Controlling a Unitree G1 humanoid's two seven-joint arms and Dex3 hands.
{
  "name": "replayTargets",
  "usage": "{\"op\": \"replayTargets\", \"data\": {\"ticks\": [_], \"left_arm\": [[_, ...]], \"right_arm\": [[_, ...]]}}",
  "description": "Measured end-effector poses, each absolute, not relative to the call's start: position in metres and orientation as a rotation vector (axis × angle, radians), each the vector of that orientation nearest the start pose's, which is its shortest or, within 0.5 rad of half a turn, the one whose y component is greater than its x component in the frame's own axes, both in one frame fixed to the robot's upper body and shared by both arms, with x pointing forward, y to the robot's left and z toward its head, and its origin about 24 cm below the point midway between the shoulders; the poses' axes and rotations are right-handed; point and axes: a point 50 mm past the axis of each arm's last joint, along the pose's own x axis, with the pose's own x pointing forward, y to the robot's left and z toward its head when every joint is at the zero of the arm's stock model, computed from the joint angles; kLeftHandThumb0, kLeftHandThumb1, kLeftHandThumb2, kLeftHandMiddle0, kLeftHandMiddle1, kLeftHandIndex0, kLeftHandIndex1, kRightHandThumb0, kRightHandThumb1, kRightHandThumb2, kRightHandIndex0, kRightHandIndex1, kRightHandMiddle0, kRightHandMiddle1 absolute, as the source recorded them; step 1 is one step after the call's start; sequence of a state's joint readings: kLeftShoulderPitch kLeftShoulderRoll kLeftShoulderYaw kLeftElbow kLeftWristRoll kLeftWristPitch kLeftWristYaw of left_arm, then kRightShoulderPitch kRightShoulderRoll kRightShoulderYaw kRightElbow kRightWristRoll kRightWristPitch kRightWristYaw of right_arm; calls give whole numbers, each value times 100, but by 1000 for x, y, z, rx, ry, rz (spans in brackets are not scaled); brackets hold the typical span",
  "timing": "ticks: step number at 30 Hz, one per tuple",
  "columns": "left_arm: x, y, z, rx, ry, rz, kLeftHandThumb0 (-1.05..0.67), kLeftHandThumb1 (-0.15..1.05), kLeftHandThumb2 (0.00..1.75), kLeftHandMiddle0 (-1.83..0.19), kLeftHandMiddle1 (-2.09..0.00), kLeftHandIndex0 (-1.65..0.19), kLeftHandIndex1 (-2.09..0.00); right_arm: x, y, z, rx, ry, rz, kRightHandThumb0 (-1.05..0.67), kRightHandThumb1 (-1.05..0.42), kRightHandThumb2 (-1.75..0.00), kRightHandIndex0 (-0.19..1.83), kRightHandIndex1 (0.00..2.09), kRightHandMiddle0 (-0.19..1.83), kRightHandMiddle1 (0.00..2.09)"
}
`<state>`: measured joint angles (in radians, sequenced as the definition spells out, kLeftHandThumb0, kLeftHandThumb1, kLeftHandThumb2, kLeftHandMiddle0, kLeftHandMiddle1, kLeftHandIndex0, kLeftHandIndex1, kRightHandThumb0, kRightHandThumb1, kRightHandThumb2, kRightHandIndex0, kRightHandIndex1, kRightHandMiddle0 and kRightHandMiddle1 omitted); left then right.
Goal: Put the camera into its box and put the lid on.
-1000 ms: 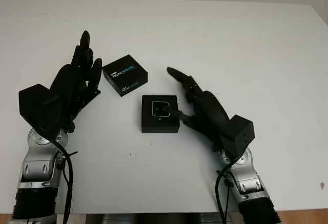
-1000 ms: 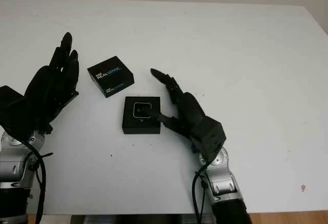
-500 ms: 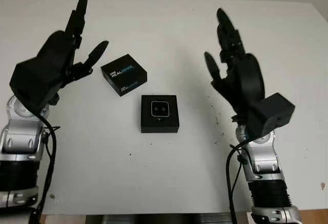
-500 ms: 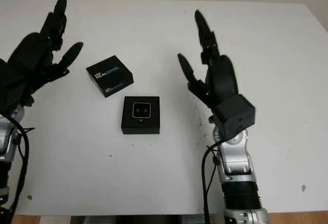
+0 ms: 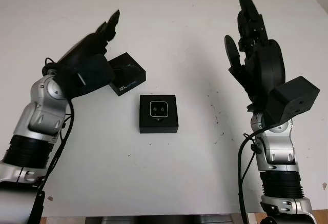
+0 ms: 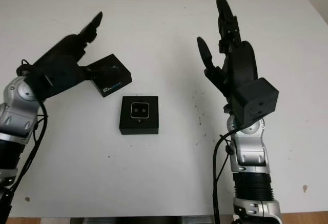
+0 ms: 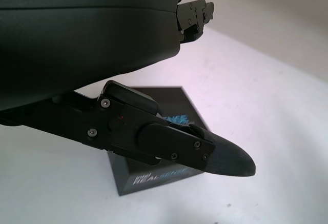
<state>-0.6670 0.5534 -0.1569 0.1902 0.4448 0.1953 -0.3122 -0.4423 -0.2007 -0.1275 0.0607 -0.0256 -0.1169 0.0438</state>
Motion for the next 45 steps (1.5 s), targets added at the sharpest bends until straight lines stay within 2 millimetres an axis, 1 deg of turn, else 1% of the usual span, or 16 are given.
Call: {"op": "replayTargets", "data": {"ticks": [16, 22, 28, 29, 30, 31, 32, 33, 34, 35, 36, 38, 39, 40, 43, 45], "left_arm": [[361, 182, 159, 1347, -134, -64, -99, 105, 14, 19, 0, 19, 0], [363, 184, 153, 1392, -158, -36, -86, 100, 6, 16, -5, 17, -3], [364, 180, 150, 1313, -185, -29, -71, 93, 5, -20, -16, -2, -12], [365, 180, 151, 1300, -187, -28, -68, 92, 5, -5, -85, -14, -21], [365, 180, 151, 1289, -187, -29, -66, 92, 5, 4, -130, -17, -25], [365, 180, 151, 1283, -187, -30, -63, 91, 5, 9, -169, -23, -30], [365, 180, 151, 1282, -190, -33, -62, 91, 5, 10, -183, -25, -32], [365, 180, 151, 1279, -193, -37, -60, 91, 5, 8, -190, -30, -35], [365, 180, 151, 1264, -200, -35, -57, 92, 5, 9, -199, -28, -64], [366, 180, 153, 1252, -205, -32, -55, 95, 6, 0, -164, -18, -88], [366, 180, 154, 1240, -209, -30, -54, 97, 6, -5, -150, -15, -96], [367, 180, 154, 1226, -212, -24, -51, 101, 6, -23, -121, -17, -91], [367, 179, 154, 1224, -213, -23, -50, 103, 6, -26, -121, -19, -89], [367, 179, 154, 1222, -213, -23, -47, 104, 7, -26, -127, -22, -89], [367, 179, 154, 1216, -208, -32, -40, 105, 14, -18, -186, -23, -119], [368, 179, 155, 1217, -206, -34, -38, 105, 19, -24, -205, -20, -136]], "right_arm": [[320, -182, 170, -215, -488, -3, -74, -105, -39, -6, 5, -3, 14], [319, -181, 170, -212, -500, 12, -72, -105, -39, -6, 5, -2, 13], [319, -181, 167, -219, -503, 18, -73, -105, -38, -5, 6, -1, 13], [319, -182, 167, -221, -502, 14, -74, -105, -38, -5, 6, -1, 13], [319, -182, 167, -224, -501, 9, -74, -105, -37, -5, 6, -1, 13], [318, -182, 166, -226, -500, 6, -75, -105, -37, -5, 6, -1, 13], [318, -182, 166, -227, -498, 3, -75, -105, -36, -4, 6, -1, 13], [318, -183, 165, -230, -497, -2, -76, -105, -36, -4, 6, 0, 13], [318, -183, 165, -236, -495, -6, -76, -105, -36, -3, 7, 0, 13], [318, -183, 164, -240, -494, -10, -76, -105, -34, -3, 7, 0, 13], [318, -183, 164, -242, -494, -14, -76, -105, -34, -2, 7, 0, 13], [318, -184, 164, -243, -492, -19, -76, -105, -32, -3, 6, 0, 13], [317, -184, 163, -242, -492, -19, -75, -105, -32, -4, 6, -1, 12], [317, -184, 163, -241, -491, -19, -75, -105, -31, -5, 6, 0, 12], [317, -184, 162, -240, -487, -21, -74, -105, -31, -5, 5, 0, 12], [316, -185, 160, -239, -480, -25, -74, -105, -30, -4, 6, 0, 12]]}}
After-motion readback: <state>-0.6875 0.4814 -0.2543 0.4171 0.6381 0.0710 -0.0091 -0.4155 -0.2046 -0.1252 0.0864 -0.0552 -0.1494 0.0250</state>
